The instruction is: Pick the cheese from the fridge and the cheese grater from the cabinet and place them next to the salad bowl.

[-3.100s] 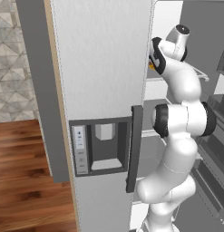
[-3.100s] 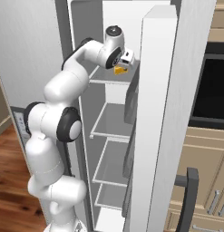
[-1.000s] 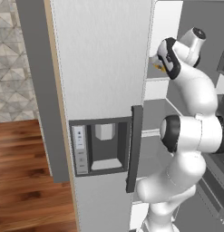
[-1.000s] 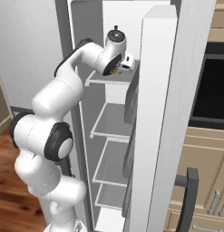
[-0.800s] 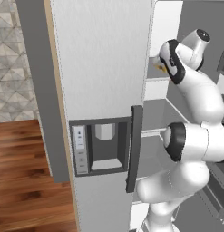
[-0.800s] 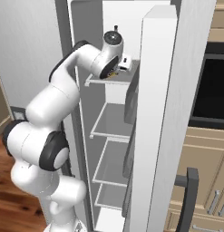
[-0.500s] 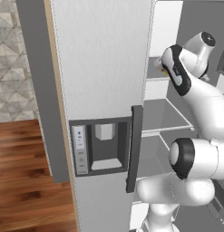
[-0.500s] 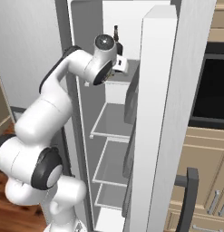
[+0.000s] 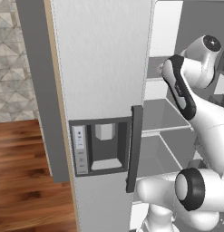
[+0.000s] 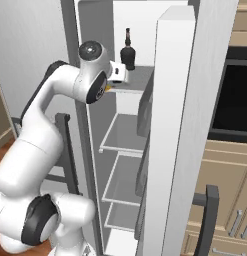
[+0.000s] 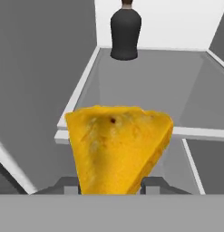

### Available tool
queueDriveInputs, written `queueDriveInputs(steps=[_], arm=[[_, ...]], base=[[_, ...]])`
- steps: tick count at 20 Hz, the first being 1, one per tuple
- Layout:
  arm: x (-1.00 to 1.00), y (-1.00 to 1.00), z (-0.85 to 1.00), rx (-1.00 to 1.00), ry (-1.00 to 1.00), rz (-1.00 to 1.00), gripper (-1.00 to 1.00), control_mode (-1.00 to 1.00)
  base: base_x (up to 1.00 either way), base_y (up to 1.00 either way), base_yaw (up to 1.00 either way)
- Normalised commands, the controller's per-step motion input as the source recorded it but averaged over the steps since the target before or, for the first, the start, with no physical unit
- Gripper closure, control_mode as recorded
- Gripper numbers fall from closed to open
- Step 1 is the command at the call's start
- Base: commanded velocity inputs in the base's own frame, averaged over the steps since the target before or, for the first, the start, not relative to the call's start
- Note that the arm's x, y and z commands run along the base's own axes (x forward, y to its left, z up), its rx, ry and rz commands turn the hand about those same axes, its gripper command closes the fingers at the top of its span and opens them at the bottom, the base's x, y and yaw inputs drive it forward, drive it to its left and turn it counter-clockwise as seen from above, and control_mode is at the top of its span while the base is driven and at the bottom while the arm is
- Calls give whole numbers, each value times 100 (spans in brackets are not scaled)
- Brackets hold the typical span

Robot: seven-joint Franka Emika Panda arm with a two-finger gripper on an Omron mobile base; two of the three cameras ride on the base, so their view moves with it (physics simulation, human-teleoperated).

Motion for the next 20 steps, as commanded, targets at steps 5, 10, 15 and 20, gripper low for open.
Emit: queueDriveInputs(steps=[5, 10, 15, 20], arm=[[-64, 26, 14, -2, 0, 0, 100, -100], [-61, 29, 9, 0, 0, 0, 100, -100], [-58, 31, 1, 0, 0, 0, 100, -100], [-48, 33, 0, 1, 0, 0, 100, -100]], base=[[0, 0, 0], [0, 0, 0], [0, 0, 0], [0, 0, 0]])
